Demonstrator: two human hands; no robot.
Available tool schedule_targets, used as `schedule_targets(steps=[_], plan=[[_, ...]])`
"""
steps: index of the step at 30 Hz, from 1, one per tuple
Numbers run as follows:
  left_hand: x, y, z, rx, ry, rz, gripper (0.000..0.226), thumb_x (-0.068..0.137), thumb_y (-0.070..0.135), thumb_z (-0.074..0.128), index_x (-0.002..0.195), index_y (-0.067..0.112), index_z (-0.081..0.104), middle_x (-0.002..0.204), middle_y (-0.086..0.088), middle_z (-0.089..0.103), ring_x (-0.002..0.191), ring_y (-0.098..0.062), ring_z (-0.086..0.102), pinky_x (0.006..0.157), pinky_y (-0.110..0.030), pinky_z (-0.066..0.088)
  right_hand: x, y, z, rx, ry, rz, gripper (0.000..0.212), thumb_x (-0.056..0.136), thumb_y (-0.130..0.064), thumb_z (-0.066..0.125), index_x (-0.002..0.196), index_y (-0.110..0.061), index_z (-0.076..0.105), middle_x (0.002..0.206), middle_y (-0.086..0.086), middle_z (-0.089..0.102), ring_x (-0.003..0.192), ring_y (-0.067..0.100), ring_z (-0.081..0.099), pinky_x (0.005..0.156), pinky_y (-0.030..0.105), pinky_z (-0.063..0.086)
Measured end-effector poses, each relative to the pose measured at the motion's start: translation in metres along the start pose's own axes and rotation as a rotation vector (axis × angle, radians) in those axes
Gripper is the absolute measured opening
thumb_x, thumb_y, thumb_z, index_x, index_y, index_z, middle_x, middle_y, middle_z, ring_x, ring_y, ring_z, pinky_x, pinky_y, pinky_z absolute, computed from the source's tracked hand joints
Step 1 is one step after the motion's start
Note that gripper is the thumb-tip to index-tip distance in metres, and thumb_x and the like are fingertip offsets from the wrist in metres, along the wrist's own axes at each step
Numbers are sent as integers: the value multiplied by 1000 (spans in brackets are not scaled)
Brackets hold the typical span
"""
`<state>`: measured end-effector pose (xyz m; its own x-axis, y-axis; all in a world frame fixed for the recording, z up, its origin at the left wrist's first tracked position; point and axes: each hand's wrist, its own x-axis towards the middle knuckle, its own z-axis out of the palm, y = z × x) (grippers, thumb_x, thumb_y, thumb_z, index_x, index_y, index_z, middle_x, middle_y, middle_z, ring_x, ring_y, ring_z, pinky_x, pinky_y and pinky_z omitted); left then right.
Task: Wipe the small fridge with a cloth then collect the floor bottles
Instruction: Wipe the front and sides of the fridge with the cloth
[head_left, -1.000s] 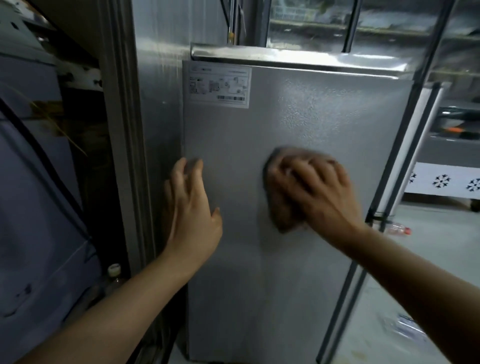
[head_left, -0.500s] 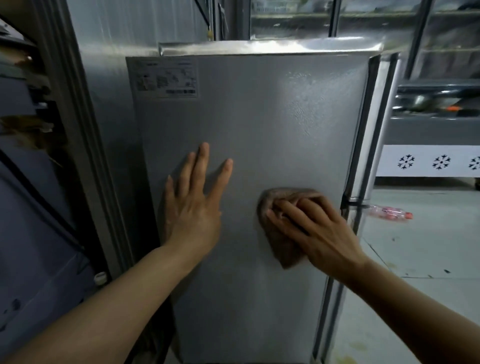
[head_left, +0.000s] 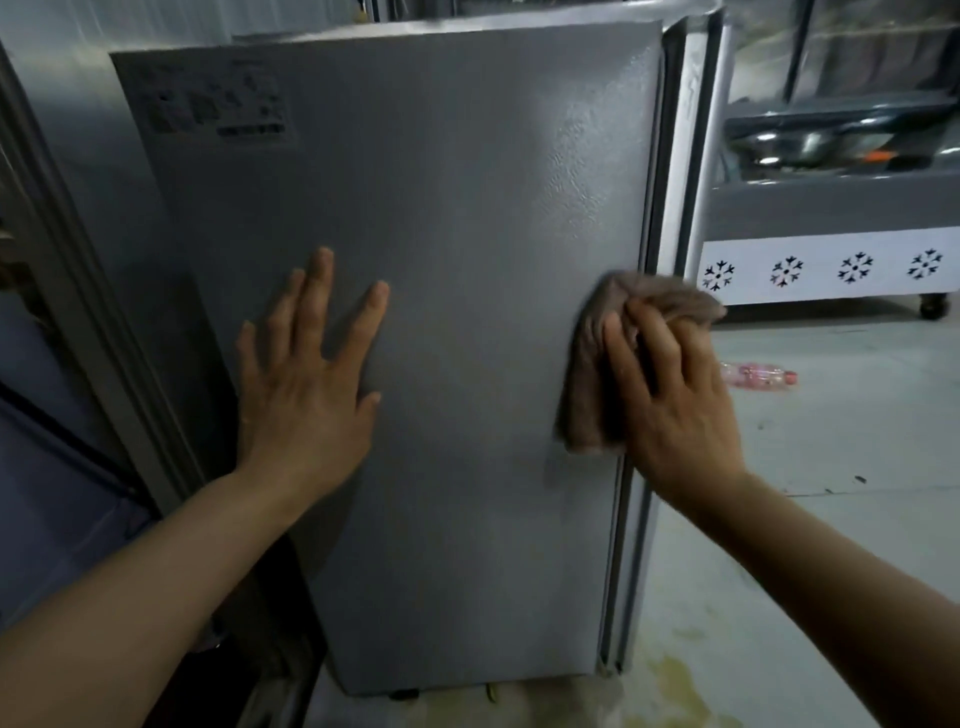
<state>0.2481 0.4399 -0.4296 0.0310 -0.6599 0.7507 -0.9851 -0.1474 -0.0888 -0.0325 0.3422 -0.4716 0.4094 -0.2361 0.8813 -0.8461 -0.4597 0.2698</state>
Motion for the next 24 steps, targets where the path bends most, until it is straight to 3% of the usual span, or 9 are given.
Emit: schedule_targets(steps=[3,6,10,14,20,24], plan=[[-1,2,-1,12,22,0,101,70,26,76,148,32,13,158,-9,-4,143,-33,6,107,-63,16,-41,-7,14,-36,-90,-94,62,81,-15,41,141,-3,29,136,22,30,115,46,34,104,61,27],[-14,5,3,-1,25,-32,98,69,22,76,147,27,18,158,-13,0,139,-38,11,107,-64,12,-67,-13,17,-43,-155,-192,63,81,-17,49,140,-2,31,138,24,30,121,46,33,105,62,21],[-43,-1,15,39,-21,-82,97,67,17,78,146,26,22,156,-14,4,135,-36,15,107,-65,10,-57,0,8,-1,-133,-314,55,86,-16,41,139,-4,33,134,22,34,112,43,38,101,56,37],[-45,-9,25,24,-41,-104,100,68,15,78,146,34,18,157,-7,-2,136,-31,11,107,-66,8,-4,1,4,86,-7,-148,58,89,-15,49,143,-8,30,136,18,29,106,40,38,89,49,36],[-48,-12,29,27,-46,-102,96,73,17,73,146,37,13,158,-4,-6,137,-30,9,108,-64,10,12,-28,9,116,54,114,64,88,-26,52,145,-14,25,141,9,17,116,35,31,100,48,31],[-48,-14,31,9,-59,-88,94,76,18,71,147,38,12,158,-4,-7,139,-33,9,109,-62,9,32,-35,17,121,221,183,56,90,-21,56,143,-15,38,146,11,29,119,36,35,103,44,30]])
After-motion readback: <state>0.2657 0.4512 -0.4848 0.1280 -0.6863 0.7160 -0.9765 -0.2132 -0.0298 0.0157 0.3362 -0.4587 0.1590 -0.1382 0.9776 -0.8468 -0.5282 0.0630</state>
